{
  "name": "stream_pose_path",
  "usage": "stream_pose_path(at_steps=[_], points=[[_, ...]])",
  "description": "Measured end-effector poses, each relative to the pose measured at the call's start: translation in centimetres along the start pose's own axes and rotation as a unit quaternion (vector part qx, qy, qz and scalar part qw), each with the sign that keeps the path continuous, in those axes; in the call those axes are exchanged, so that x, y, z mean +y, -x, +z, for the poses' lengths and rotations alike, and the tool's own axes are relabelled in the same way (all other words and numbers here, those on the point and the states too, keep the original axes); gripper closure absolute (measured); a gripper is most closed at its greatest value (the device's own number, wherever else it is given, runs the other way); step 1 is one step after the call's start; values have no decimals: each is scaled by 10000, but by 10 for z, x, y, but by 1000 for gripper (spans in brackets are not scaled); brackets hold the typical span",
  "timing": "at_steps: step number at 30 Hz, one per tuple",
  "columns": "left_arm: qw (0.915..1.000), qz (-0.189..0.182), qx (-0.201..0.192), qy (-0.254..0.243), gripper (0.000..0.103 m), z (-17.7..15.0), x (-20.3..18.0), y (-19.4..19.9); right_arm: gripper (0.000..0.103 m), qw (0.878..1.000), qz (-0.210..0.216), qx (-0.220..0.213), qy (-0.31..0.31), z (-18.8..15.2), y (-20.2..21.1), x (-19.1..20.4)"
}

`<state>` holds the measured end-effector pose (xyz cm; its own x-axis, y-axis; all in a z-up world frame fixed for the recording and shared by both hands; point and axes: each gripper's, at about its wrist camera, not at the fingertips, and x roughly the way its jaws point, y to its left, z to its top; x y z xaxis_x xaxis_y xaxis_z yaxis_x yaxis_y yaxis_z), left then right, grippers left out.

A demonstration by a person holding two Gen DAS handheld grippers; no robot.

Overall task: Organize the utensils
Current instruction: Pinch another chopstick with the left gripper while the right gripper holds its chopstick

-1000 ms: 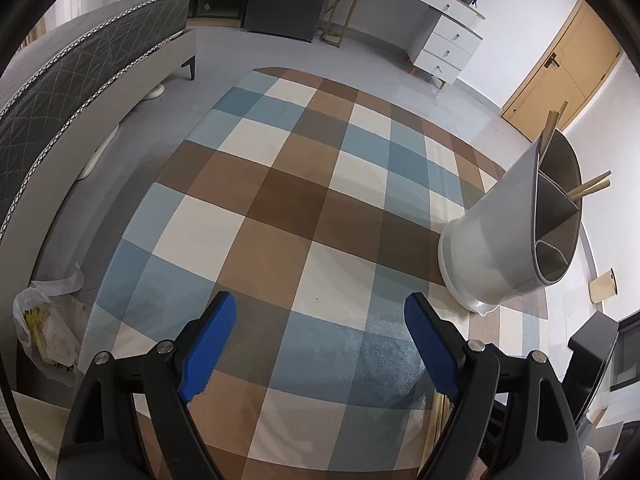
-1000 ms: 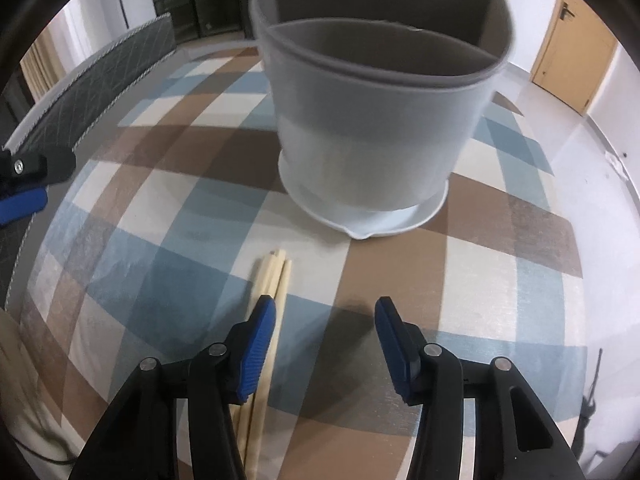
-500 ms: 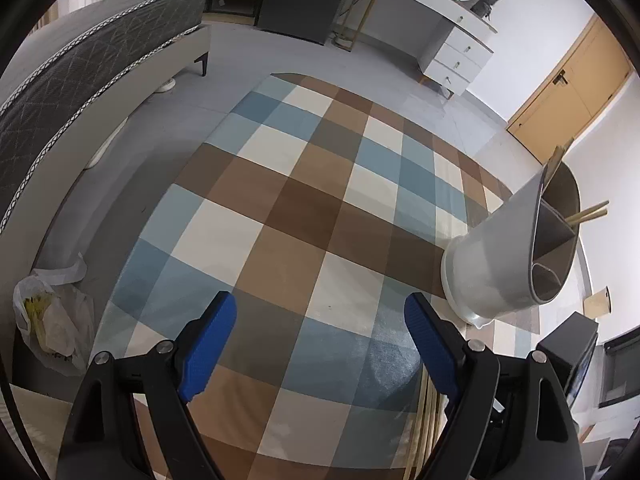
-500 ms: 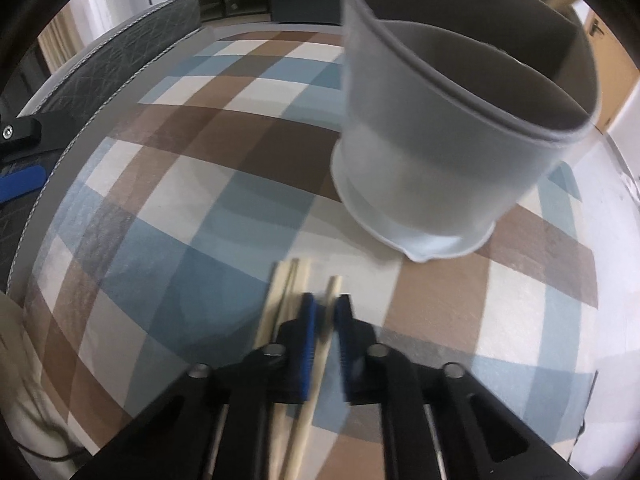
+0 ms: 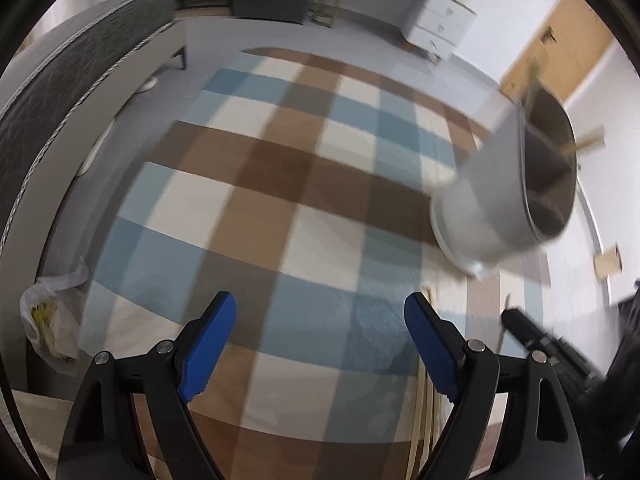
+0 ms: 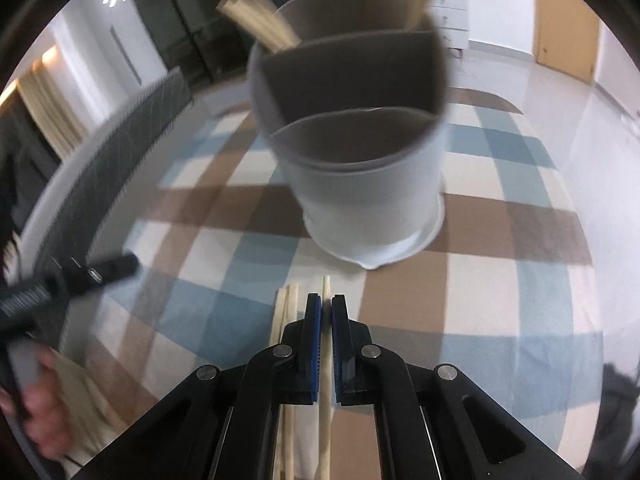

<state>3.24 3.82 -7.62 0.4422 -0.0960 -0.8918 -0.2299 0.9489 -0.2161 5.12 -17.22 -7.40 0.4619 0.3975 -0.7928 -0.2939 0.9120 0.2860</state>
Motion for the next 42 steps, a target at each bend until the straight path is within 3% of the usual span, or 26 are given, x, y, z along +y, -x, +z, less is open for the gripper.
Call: stream_pose_path(at_steps=[5,12,17,32,40,42], points=[[9985,55,332,-431,20,-19,-27,-17,99,9967,333,-245,-704,-7,21,-33],[9939,309,620,-861,20,-37,-50,-39,99,9908,547,-583,-1091,-3,37,-46],[9924,438,791,-839,20,-43,-50,-51,99,9887,636,-699,-1164,1,40,-51],[9879,667,737,-1193,21,-44,-69,-62,99,9902,563,-899,-911,13,43,-49],[9877,637,696,-1250,44,-27,-82,-68,99,9879,588,-976,-1049,15,48,-59],[9875,618,657,-1290,60,-23,-87,-70,99,9878,585,-986,-1054,15,49,-59]])
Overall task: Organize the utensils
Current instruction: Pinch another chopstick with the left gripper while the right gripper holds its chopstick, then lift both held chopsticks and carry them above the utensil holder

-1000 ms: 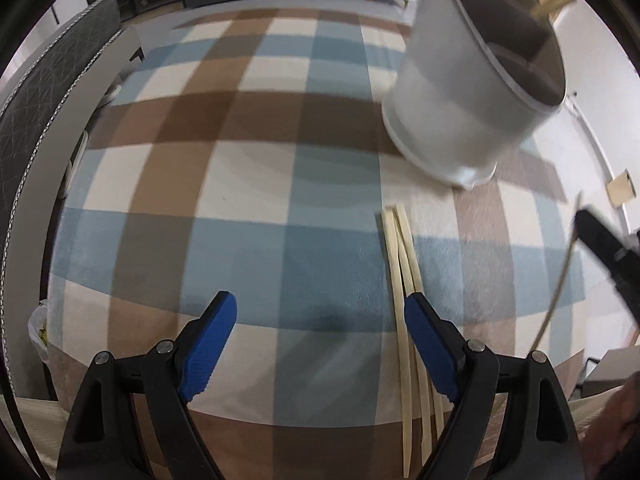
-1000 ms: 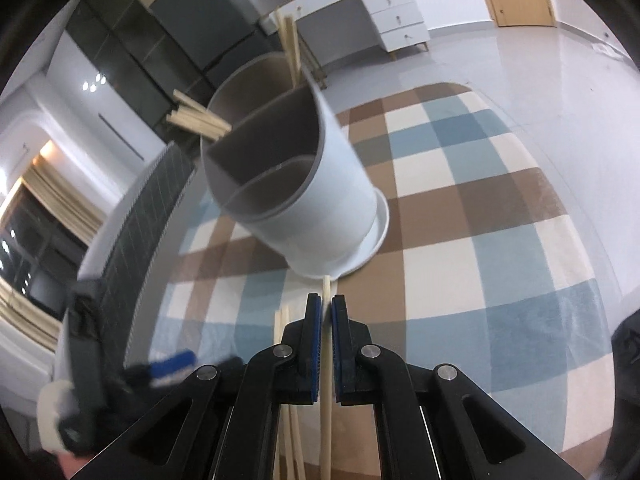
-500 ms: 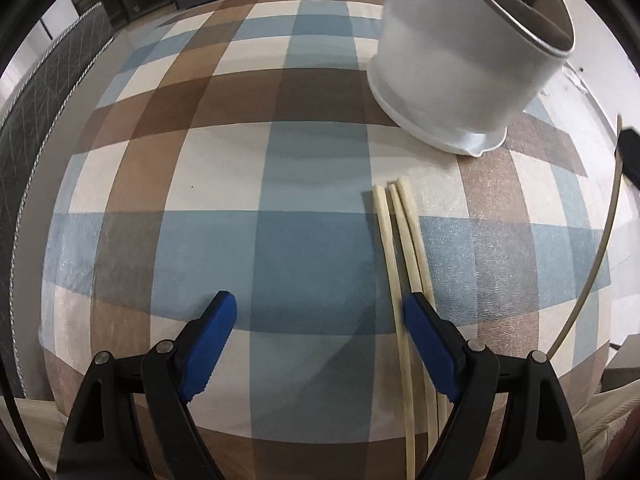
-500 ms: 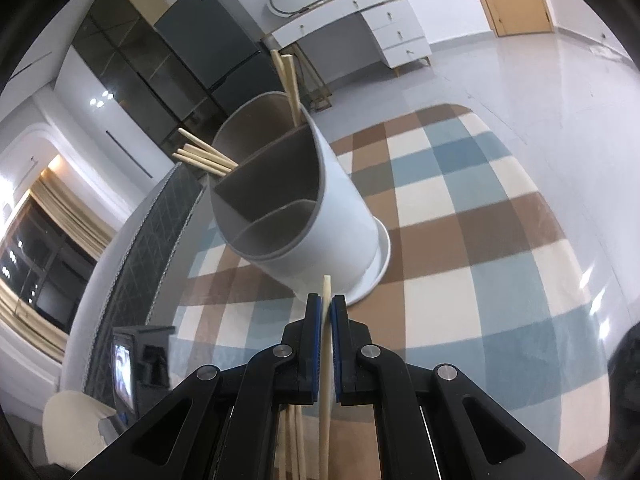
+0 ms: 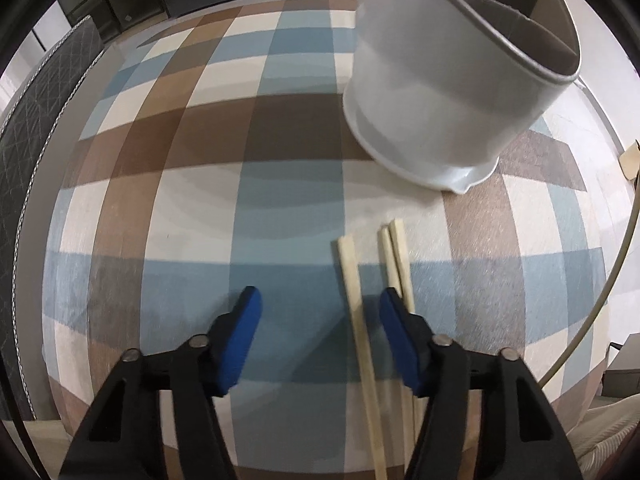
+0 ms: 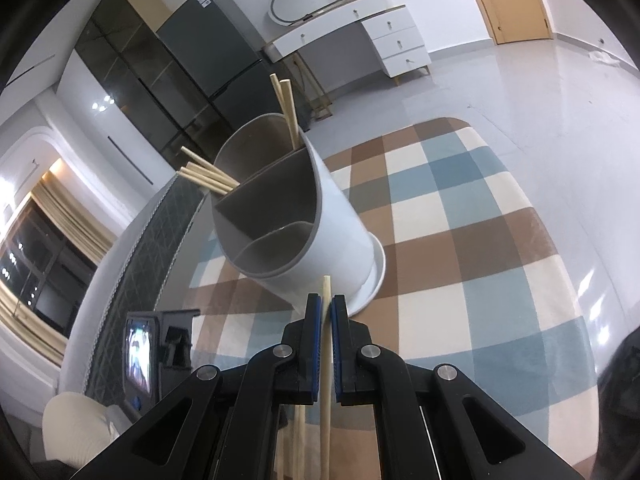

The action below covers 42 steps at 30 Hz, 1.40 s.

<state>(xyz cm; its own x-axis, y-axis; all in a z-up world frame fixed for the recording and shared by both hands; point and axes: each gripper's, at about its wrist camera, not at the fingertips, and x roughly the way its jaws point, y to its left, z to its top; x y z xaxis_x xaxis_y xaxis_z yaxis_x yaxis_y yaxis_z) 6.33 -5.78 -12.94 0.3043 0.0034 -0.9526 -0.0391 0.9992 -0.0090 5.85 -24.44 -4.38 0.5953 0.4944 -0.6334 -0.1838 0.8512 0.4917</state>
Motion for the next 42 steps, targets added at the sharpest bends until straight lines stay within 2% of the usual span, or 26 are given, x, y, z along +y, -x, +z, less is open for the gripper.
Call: stream_pose_path(at_steps=[4,6,7,11,14,20,24,29,37,42], points=[[9998,-8,-103,-148,78,12,-10,-1,99,10000,0,-25,18,1,1,-1],[9995,-95,-116,-261,98,16,-17,-2,99,10000,-14,-28,41,0,1,-1],[9994,-103,-124,-310,99,18,-20,-3,99,10000,-21,-41,59,0,2,0],[9991,-291,-168,-252,100,24,-22,-2,99,9998,-70,-72,163,-3,7,2],[9981,-438,-435,48,100,22,-10,14,99,9994,-125,-127,288,-7,14,6],[9830,-955,-1518,399,101,14,14,77,99,9978,-175,-323,557,-14,29,22],[9733,-1089,-2007,242,101,1,21,104,99,9964,-173,-416,712,-22,38,36],[9707,-1095,-2137,57,101,-6,25,114,99,9941,-245,-517,918,-33,46,50],[9707,-1118,-2127,70,101,-26,31,131,99,9925,-330,-619,1002,-41,54,60],[9689,-1138,-2197,-28,101,-29,29,141,99,9940,-294,-615,851,-45,58,60]])
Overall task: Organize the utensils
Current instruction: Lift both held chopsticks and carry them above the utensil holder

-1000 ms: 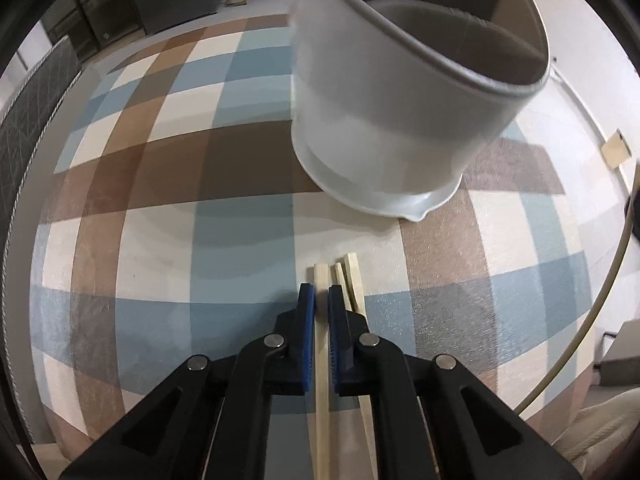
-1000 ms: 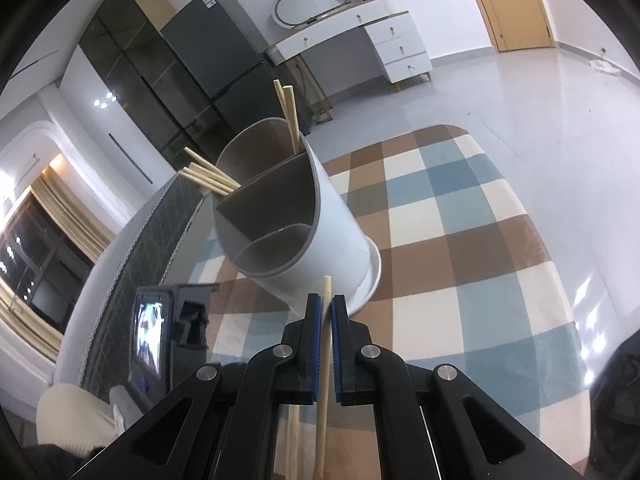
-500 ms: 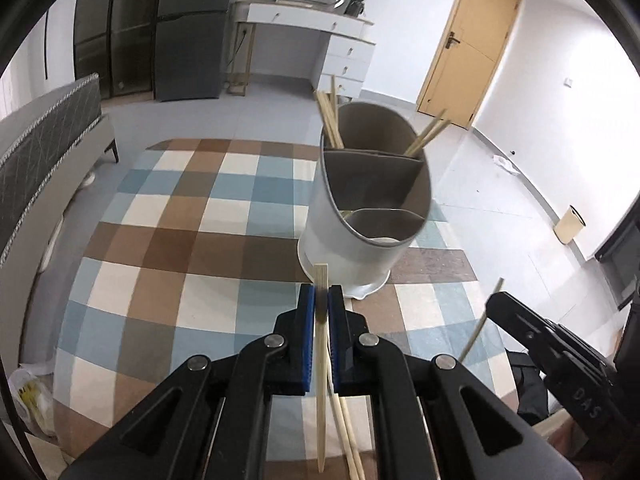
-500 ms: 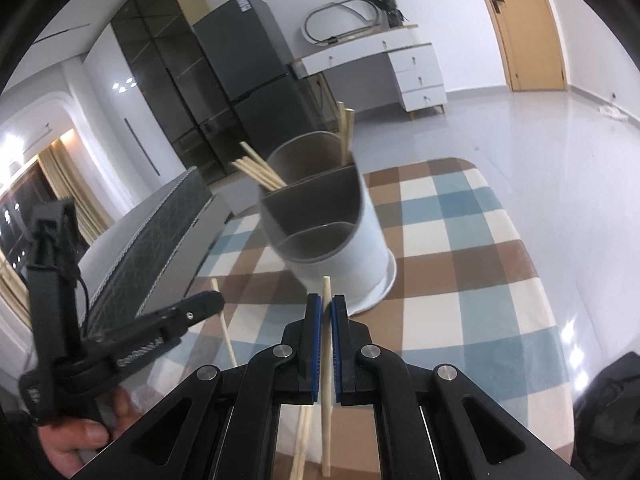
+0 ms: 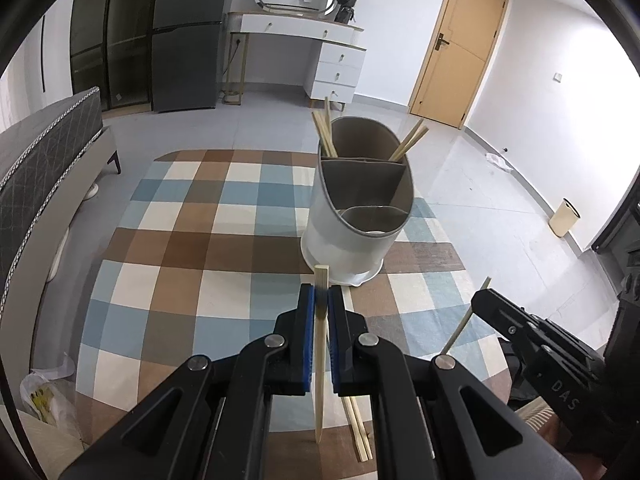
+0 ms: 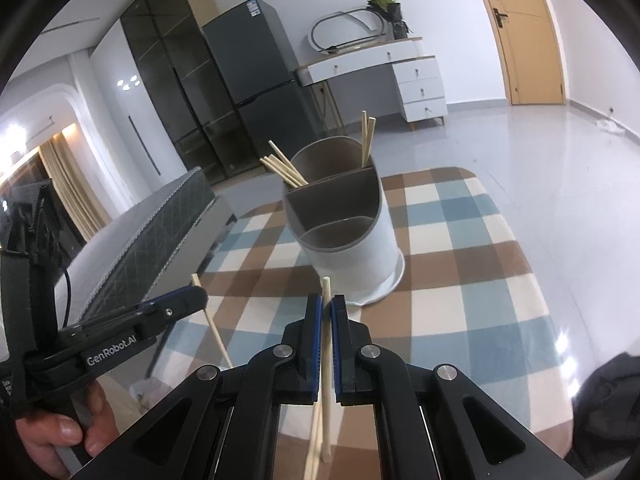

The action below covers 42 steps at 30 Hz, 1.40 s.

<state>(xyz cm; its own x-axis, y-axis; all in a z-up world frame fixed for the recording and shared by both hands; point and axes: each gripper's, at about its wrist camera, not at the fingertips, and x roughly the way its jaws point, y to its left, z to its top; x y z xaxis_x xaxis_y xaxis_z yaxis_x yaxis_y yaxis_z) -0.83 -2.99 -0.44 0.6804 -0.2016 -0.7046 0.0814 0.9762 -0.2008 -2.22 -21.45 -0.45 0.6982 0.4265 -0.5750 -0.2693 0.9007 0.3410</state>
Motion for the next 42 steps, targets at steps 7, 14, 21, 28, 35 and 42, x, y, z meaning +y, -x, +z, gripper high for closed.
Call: stream_pose_path(at_steps=[7,14,21,28,35,42], points=[[9999,-54,19,-117,101,2,-3,8,99,9999,-53,-114,-102,0,8,-1],[9997,-91,42,-226,101,6,-5,14,99,9992,-10,-273,-288,3,17,-6],[9995,-108,24,-289,101,13,-8,19,99,9988,22,-385,-297,7,21,-7],[9993,-172,7,-343,101,29,-15,24,99,9975,46,-620,-350,20,29,-11],[9989,-327,-163,-299,101,64,-21,35,99,9965,49,-819,-175,47,35,-7],[9977,-478,-394,-284,101,108,-28,42,99,9940,140,-1078,-86,93,38,-6]])
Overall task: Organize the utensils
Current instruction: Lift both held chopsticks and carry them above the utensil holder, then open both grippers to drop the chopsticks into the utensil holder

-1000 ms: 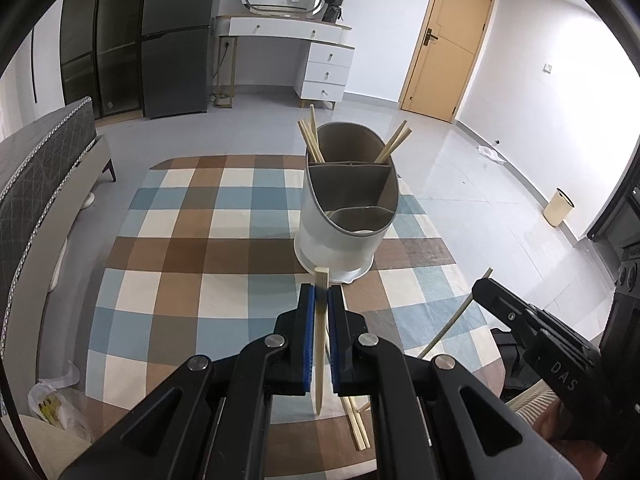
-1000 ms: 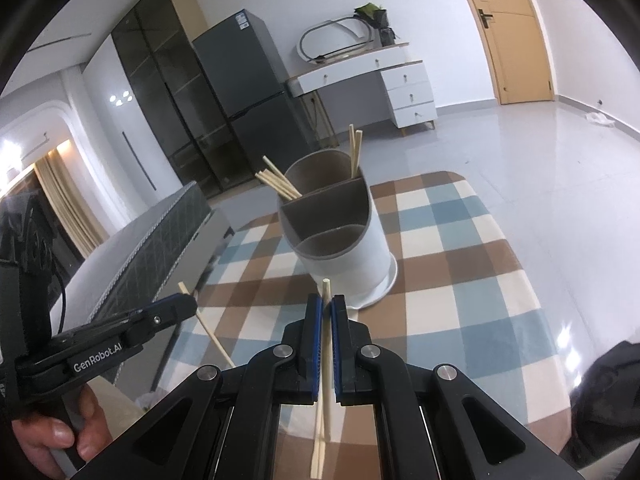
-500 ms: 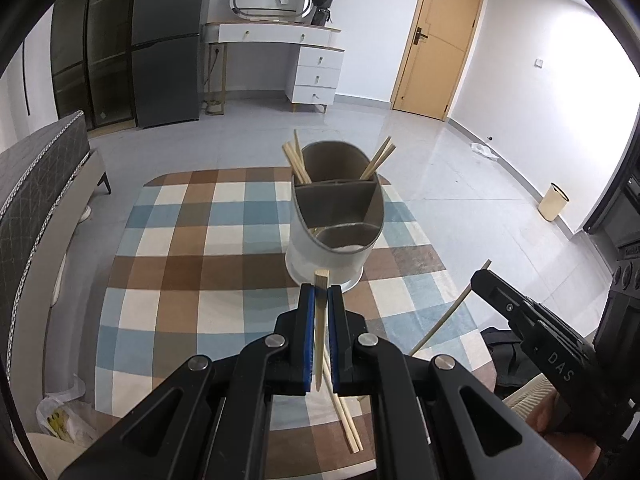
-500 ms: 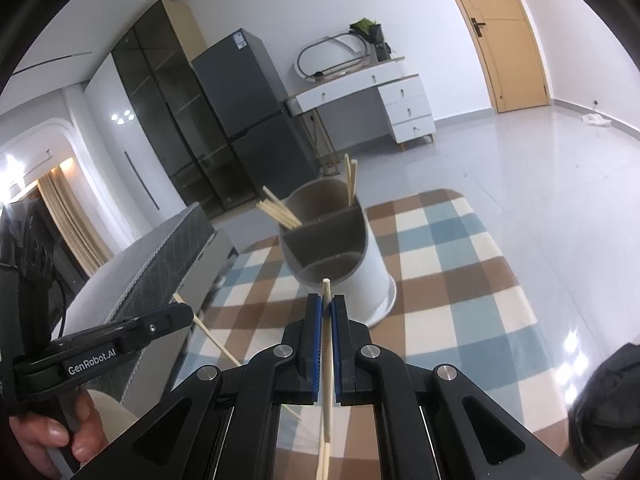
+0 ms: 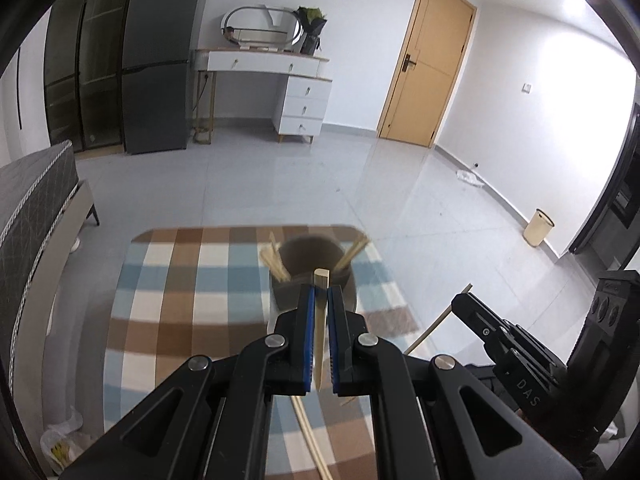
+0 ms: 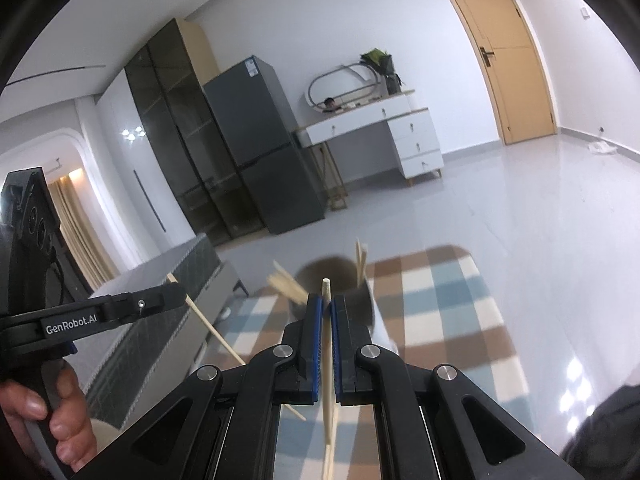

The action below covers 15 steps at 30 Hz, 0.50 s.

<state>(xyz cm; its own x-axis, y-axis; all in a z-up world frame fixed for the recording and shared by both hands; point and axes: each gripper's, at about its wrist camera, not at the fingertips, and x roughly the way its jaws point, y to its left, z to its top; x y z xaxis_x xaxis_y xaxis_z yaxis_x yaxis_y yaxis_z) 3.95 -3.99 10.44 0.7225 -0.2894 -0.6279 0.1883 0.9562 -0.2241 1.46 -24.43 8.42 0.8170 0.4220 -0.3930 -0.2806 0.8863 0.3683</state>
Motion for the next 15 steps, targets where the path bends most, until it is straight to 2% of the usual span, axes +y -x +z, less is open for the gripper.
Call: stream_pose_path(at_steps=[8,15], points=[[9997,-136,-166,154,101,48,6,-11,99,9988,166,-369,292,63,-19,12],[9992,-171,-323,144,101,79,13,-26,99,9974,188,-537,451,96,-46,17]])
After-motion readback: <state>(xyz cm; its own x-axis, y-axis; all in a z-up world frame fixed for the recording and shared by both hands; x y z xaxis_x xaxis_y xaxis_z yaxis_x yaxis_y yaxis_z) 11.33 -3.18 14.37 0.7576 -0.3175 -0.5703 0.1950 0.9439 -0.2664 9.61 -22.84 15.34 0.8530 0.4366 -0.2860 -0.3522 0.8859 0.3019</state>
